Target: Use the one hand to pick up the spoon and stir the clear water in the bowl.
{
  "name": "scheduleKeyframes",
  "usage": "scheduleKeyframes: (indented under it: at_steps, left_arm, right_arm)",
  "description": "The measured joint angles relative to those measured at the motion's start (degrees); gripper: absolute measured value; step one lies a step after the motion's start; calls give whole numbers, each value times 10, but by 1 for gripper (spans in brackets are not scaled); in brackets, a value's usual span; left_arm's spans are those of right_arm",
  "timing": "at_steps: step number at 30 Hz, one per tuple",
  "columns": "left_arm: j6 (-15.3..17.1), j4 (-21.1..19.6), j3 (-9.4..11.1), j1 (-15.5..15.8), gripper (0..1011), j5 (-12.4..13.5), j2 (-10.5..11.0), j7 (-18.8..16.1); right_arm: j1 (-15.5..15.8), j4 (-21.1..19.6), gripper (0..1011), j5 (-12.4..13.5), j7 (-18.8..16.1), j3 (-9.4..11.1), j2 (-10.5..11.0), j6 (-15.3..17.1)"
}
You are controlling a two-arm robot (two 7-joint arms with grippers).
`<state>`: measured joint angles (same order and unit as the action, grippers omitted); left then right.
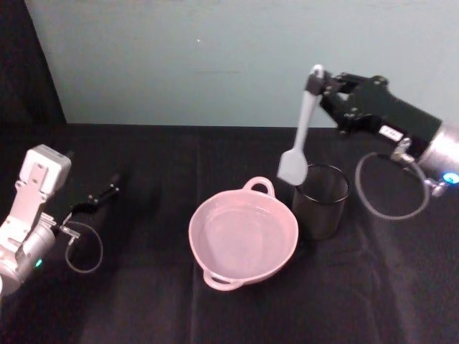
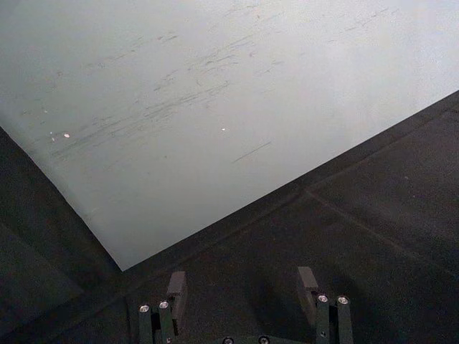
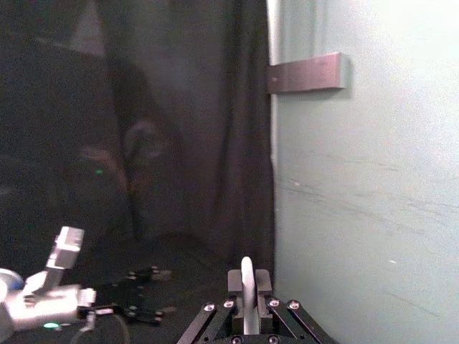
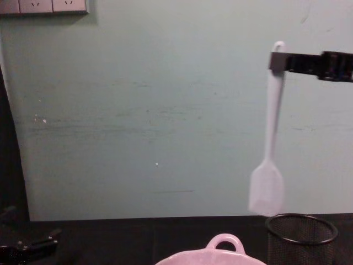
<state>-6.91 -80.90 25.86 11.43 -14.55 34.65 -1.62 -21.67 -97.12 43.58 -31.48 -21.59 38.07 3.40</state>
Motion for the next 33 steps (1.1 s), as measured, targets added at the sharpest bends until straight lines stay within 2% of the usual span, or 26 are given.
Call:
scheduleKeyframes:
  at_steps: [8,13,19,26,33]
  left_arm:
    - [0,0,0,0,1005,0,0,0]
    - [0,0,0,0,1005,0,0,0]
    - [0,0,0,0,1005,0,0,0]
    - [0,0,0,0,1005,0,0,0]
    - [0,0,0,0,1005,0,0,0]
  right_arm:
    - [4,-4,111,-18,-1,-34,-33,-11]
    - [22,4,111,-54,6,-56,-51,-39]
    - [33,28,111,-91,-5,-71,-67,-76]
    - [37,58,111,-109,-32,-83,-87,-103]
    - [38,76,111,-119,-47,-91,-105,-109]
